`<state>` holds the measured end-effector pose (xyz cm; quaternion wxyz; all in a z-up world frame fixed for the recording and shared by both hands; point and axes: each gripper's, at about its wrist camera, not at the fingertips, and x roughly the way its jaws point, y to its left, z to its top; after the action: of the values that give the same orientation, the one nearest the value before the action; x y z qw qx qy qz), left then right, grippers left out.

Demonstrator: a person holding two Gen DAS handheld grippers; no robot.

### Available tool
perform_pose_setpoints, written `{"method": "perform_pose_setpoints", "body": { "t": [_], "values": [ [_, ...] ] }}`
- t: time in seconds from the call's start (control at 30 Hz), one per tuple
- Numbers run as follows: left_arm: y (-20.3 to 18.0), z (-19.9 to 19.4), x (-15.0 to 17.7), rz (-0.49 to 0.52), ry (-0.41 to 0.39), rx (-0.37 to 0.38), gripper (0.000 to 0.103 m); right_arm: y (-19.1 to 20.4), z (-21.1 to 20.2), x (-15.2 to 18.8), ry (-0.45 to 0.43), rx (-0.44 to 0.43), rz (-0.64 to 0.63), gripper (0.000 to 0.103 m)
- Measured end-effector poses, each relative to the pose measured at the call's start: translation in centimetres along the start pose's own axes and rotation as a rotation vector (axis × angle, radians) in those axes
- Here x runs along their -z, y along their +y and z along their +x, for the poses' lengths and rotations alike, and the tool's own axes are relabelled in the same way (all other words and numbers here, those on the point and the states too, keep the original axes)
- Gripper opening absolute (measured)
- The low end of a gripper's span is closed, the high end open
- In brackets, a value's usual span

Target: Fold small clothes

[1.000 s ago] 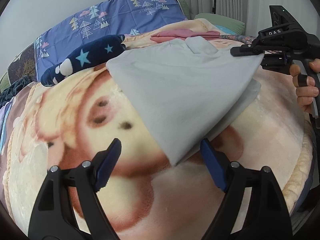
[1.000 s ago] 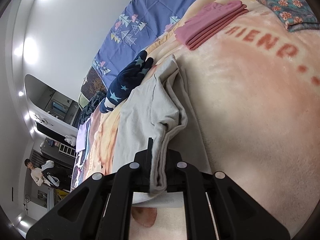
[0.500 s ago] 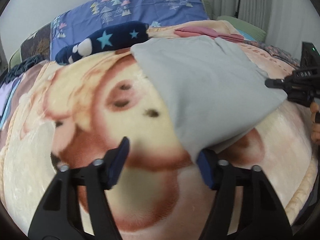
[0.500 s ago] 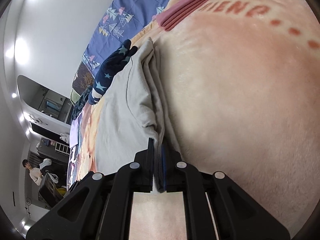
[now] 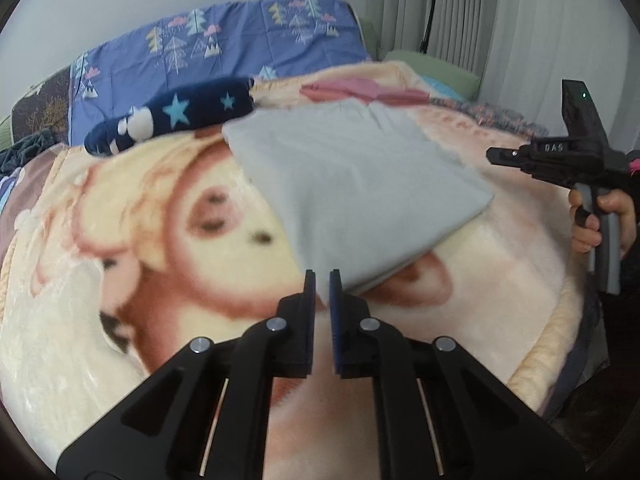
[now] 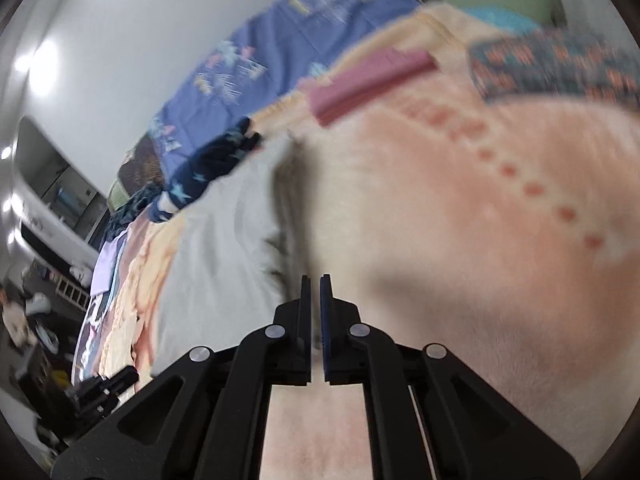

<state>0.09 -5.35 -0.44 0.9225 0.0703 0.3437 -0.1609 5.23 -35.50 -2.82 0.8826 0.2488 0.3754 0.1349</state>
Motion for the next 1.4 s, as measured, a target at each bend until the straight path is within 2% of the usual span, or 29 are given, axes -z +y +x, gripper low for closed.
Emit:
{"method": "perform_pose_setpoints", "body": {
  "t": [0.1, 0.17, 0.2, 0.27, 0.33, 0.47, 0.6, 0.73, 0.77, 0.83, 0.9, 0.97, 1.0, 1.07, 1.17, 1.4],
  "values": [
    [-0.1, -0.1, -1.7, 0.007, -0.060, -0.007, 0.007, 3.1, -0.1, -0.4, -0.031, -0.057, -0.138, 0.005],
    [-0.1, 1.3, -2.6, -0.003, -0.072, 0.007, 0.010, 4.7, 1.2, -0.4, -0.016, -0.074, -0.191, 0.005],
    [-0.2, 2.9, -2.8, -0.011, -0.048, 0.014, 0.012, 5.0, 1.9, -0.3, 0.001, -0.069, -0.201, 0.005],
    [-0.2, 5.8, -2.5, -0.008, 0.028, -0.018, 0.013, 4.6, 4.3, 0.3, 0.072, -0.029, -0.191, 0.005],
    [-0.3, 8.7, -1.0, -0.008, 0.129, -0.041, 0.013, 3.5, 6.5, 1.1, 0.155, 0.080, -0.173, 0.000],
    [-0.5, 8.1, -0.4, 0.011, 0.118, -0.025, 0.015, 2.2, 6.7, 1.8, 0.178, 0.046, -0.151, 0.000],
    [-0.3, 7.8, -0.6, 0.005, 0.126, -0.012, 0.015, 2.1, 6.8, 1.9, 0.185, 0.051, -0.163, 0.000],
    [-0.4, 6.6, -2.3, 0.015, 0.066, 0.012, 0.030, 3.0, 6.7, 1.8, 0.195, 0.071, -0.203, 0.002],
    [-0.6, 6.5, -3.0, 0.026, 0.047, 0.004, 0.038, 3.3, 6.5, 1.6, 0.200, 0.075, -0.206, 0.005],
    [-0.8, 6.8, -4.4, 0.052, 0.017, -0.019, 0.044, 4.2, 5.9, 0.9, 0.187, 0.071, -0.200, 0.008],
    [-0.7, 7.8, -4.9, 0.051, 0.024, -0.017, 0.049, 4.8, 5.0, 0.2, 0.129, 0.053, -0.212, 0.009],
    [-0.6, 10.2, -4.1, 0.044, 0.097, -0.025, 0.057, 4.9, 5.0, -0.1, 0.111, 0.057, -0.227, 0.013],
    [-0.7, 11.0, -3.7, 0.060, 0.124, -0.041, 0.057, 4.7, 5.5, 0.0, 0.130, 0.076, -0.227, 0.013],
    [-1.7, 11.0, -2.4, 0.126, 0.088, -0.084, 0.058, 3.5, 7.3, 0.8, 0.210, 0.091, -0.202, 0.014],
    [-2.0, 10.5, -2.2, 0.138, 0.084, -0.097, 0.059, 3.1, 7.2, 1.8, 0.170, 0.086, -0.233, 0.014],
    [-1.4, 10.4, -2.4, 0.112, 0.089, -0.072, 0.061, 3.3, 7.1, 2.0, 0.159, 0.099, -0.246, 0.014]
  ]
}}
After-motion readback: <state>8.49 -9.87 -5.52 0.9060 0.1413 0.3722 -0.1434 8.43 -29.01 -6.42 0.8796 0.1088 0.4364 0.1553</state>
